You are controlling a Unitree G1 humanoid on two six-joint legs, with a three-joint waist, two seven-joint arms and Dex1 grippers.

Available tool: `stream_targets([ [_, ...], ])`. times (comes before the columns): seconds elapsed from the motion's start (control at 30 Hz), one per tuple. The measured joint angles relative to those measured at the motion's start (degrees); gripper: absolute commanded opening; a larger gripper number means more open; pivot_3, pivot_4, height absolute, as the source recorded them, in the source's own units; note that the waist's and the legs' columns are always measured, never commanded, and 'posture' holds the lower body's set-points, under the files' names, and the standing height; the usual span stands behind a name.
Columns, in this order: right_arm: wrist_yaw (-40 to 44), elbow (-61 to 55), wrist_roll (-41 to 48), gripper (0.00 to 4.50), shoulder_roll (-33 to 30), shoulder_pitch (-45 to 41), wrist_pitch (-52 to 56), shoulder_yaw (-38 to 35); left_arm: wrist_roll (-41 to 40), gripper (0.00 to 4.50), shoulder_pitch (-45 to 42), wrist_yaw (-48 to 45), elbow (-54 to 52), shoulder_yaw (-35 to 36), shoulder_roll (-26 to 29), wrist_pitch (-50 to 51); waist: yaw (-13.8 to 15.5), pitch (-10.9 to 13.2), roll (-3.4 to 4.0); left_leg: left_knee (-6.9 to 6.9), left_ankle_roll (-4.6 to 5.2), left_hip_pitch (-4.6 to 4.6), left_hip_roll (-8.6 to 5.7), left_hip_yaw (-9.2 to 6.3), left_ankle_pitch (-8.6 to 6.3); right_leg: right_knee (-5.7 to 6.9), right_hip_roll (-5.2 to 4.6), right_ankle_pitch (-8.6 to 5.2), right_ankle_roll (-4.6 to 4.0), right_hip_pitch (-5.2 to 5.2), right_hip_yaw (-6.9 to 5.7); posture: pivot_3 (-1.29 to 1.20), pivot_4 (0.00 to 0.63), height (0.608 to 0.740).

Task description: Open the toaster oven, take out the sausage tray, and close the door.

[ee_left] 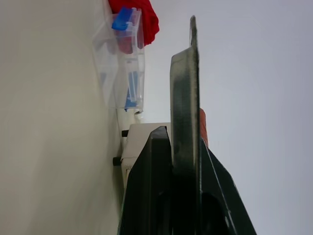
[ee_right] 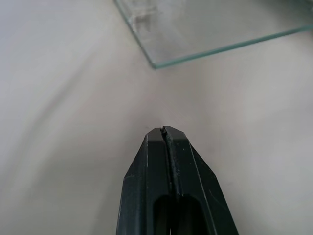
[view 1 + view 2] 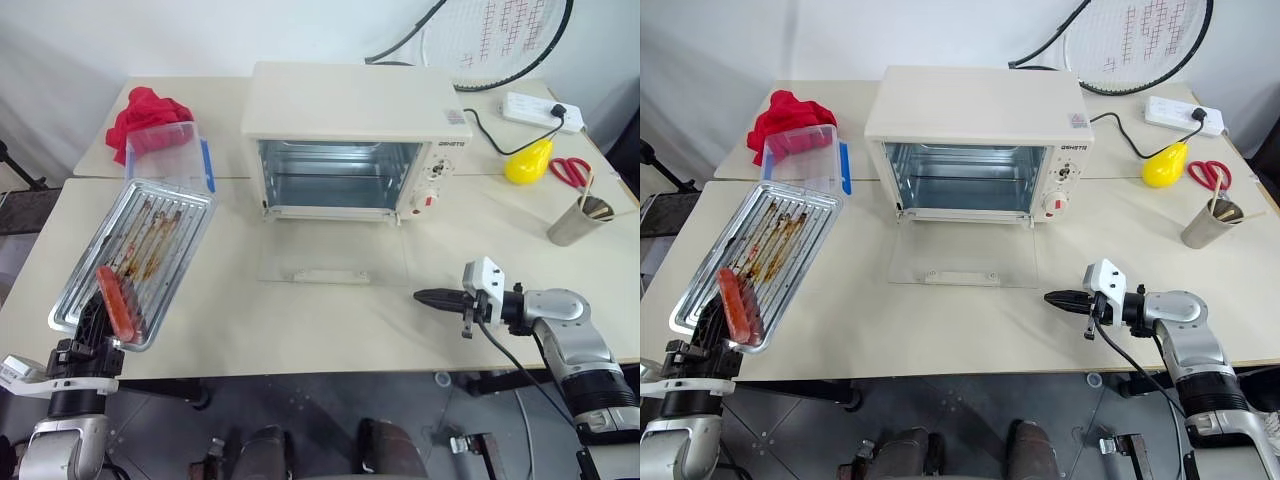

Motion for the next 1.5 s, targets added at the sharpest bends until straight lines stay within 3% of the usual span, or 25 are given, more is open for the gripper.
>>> stream_targets([
  [0.33,2.4,-11.3,7.6,0.03,0.8,0.2,14.7,-0.7,0.0,0.00,-2.8,2.8,-0.1,-0.5,0.2,-3.3,0.2,0.0,0.00,0.00,0.00,-0.01,0.01,-0.02,0.00,-0.01,0.00,0.00,0.00,0.00,0.00,0.00,0.150,0.740],
  [0.57,-0.8,-16.7,14.4,0.03,1.4,-2.0,22.4,-5.9,0.0,0.00,-3.3,3.6,-0.2,-1.0,0.2,-3.8,0.6,0.0,-0.01,0.00,0.01,-0.03,0.00,-0.01,-0.01,-0.03,0.00,0.00,0.00,-0.01,0.01,0.00,0.150,0.740],
  [1.0,-5.7,-18.4,18.0,0.03,4.3,-7.4,28.1,-8.9,0.0,0.00,-4.1,3.8,-0.2,-2.0,0.2,-3.7,1.2,0.0,-0.01,-0.01,0.02,-0.06,0.00,0.00,-0.02,-0.03,0.02,0.00,0.00,-0.05,0.01,0.00,0.150,0.740],
  [1.2,-5.1,-12.1,9.5,0.03,0.7,-7.9,23.1,-6.4,0.0,0.00,-4.5,3.8,-0.2,-2.0,0.8,-3.7,1.4,0.0,-0.02,-0.01,0.02,-0.07,-0.05,0.02,-0.02,-0.06,0.01,0.01,0.01,-0.02,0.02,0.00,0.150,0.740],
  [1.5,-6.4,3.1,-4.8,0.03,2.7,-10.9,10.8,1.6,0.0,0.00,-6.0,4.2,0.0,-2.1,1.0,-3.5,0.9,0.0,-0.02,-0.01,0.00,-0.05,0.01,0.06,-0.01,-0.06,0.10,0.01,0.01,-0.04,0.02,0.00,0.150,0.740],
])
